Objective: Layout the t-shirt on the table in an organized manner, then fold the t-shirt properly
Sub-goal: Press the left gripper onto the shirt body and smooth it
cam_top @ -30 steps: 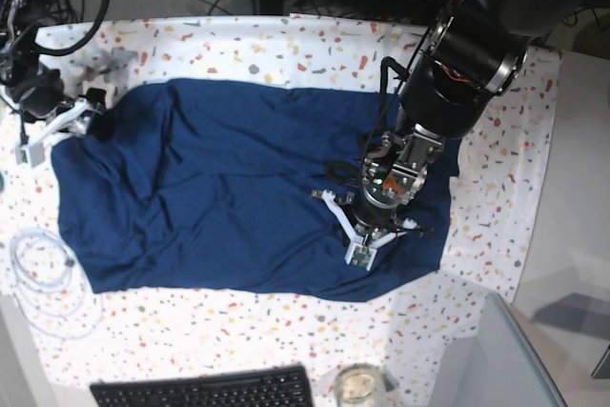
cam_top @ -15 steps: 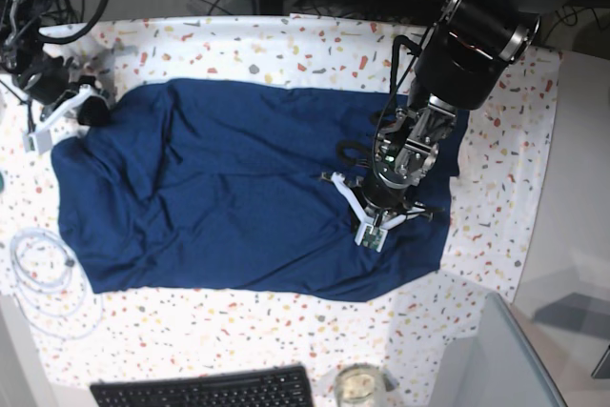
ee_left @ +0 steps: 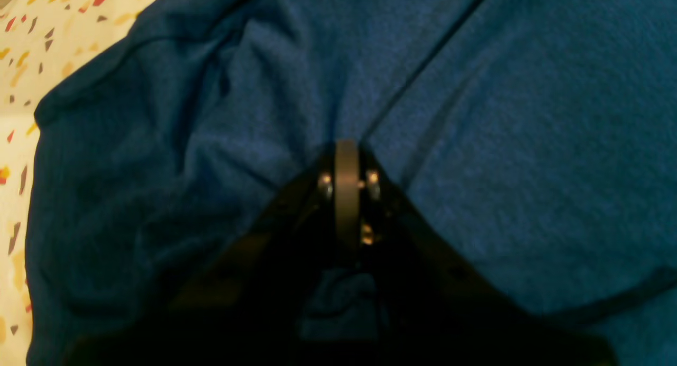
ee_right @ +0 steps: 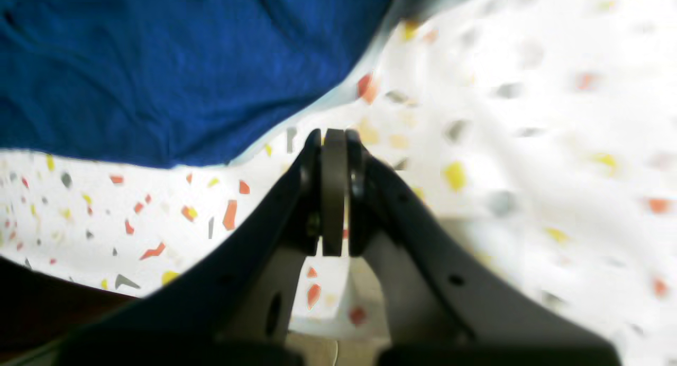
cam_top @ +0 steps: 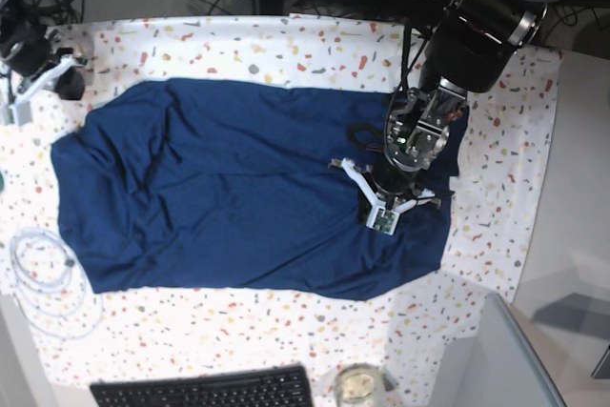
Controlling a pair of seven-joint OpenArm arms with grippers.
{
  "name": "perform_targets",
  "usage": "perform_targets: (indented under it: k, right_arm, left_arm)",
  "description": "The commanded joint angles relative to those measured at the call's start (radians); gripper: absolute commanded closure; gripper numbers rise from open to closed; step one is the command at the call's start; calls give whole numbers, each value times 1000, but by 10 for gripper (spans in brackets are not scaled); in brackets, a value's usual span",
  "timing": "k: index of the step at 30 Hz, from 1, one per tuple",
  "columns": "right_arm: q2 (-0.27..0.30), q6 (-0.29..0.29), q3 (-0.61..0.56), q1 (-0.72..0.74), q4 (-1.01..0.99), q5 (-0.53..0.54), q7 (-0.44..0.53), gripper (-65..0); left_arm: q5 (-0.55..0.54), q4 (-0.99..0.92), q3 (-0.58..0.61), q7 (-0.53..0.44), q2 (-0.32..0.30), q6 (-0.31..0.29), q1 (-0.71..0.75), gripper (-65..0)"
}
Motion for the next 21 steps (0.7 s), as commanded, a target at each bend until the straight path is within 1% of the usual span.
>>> perform_targets:
  k: [1, 4, 6, 7, 8, 10, 13, 15, 17, 21]
  right_arm:
    - [22, 8, 21, -11, 23, 9, 11, -6]
    - [25, 8, 30, -22, 29, 9, 11, -14]
    - [27, 8, 21, -12, 24, 9, 11, -27]
    - [24, 9, 19, 4, 18, 7, 11, -48]
    - [24, 14, 18, 23, 11, 7, 10, -89]
    - [22, 55, -11, 49, -8, 6, 10, -212]
    - [24, 60, -50, 80, -15, 0, 10, -375]
    - [24, 60, -61, 101, -45, 0, 13, -440]
    - [28, 60, -59, 127, -92, 0, 14, -446]
    - [33, 60, -59, 172, -177, 0, 14, -399]
  left_arm:
    - [9, -31, 3, 247, -28, 20, 47, 0]
    - [9, -28, 3, 243, -37, 92, 63, 0]
    - [12, 1, 4, 243, -39, 114, 77, 0]
    - [12, 18, 4, 247, -39, 115, 83, 0]
    - [13, 39, 4, 249, -45, 117, 91, 0]
    - [9, 87, 4, 249, -52, 117, 111, 0]
    - [9, 125, 4, 249, -62, 117, 128, 0]
    - [9, 128, 3, 249, -63, 117, 129, 0]
    - [9, 128, 3, 249, -63, 117, 129, 0]
    - [9, 127, 3, 249, -69, 117, 129, 0]
